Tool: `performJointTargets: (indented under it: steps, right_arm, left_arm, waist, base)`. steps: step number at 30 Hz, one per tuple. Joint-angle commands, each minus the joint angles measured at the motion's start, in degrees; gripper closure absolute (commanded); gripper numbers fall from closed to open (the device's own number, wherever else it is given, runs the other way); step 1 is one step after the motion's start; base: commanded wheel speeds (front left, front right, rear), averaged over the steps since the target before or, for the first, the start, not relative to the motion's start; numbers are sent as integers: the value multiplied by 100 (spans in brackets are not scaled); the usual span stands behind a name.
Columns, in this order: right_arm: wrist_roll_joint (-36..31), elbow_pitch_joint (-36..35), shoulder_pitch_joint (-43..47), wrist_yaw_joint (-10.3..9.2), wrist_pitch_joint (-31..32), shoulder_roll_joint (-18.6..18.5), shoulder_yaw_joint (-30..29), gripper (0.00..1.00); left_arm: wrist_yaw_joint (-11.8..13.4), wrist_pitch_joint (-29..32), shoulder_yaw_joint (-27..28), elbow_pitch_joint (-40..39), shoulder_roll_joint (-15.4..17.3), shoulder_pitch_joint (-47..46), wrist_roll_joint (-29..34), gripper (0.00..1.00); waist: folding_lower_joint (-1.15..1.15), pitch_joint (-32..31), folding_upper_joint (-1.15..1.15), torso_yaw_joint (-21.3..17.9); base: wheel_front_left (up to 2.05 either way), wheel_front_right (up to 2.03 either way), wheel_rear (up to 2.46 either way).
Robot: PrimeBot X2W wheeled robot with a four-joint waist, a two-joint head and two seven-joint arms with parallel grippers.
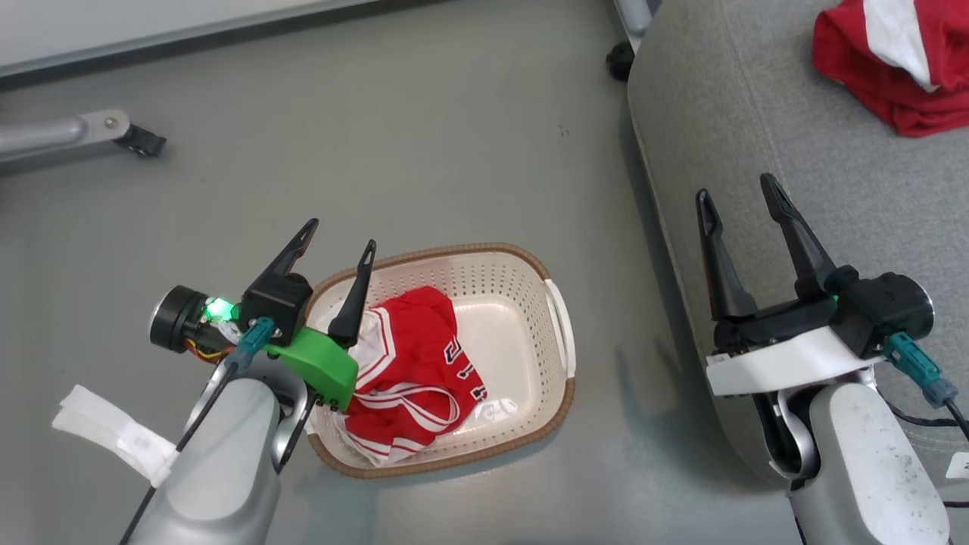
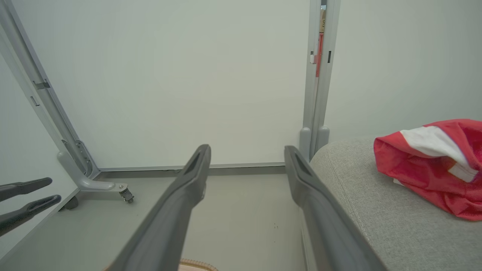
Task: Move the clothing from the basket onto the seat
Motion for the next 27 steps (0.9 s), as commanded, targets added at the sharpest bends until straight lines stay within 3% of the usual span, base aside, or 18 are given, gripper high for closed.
performJointTargets:
  steps: [1, 9, 27]
  right_arm:
    - [40, -45, -135, -4, -14, -12, 28, 0]
    - [22, -185, -581, -4, -14, -13, 160, 0]
    - [-57, -476, -1233, -4, -14, -12, 318, 0]
  left_arm:
    - [-17, -5, -95, 124, 90, -213, -33, 0]
    - [-14, -5, -979, 1170, 314, -976, -180, 0]
    - [-13, 34, -2781, 3183, 400, -2309, -302, 0]
  waist:
    - [0, 609, 0, -404]
    - [0, 1364, 0, -664]
    - [0, 2616, 0, -861]
  base:
    - [0, 0, 0]
    - [0, 0, 0]
    - [0, 0, 0]
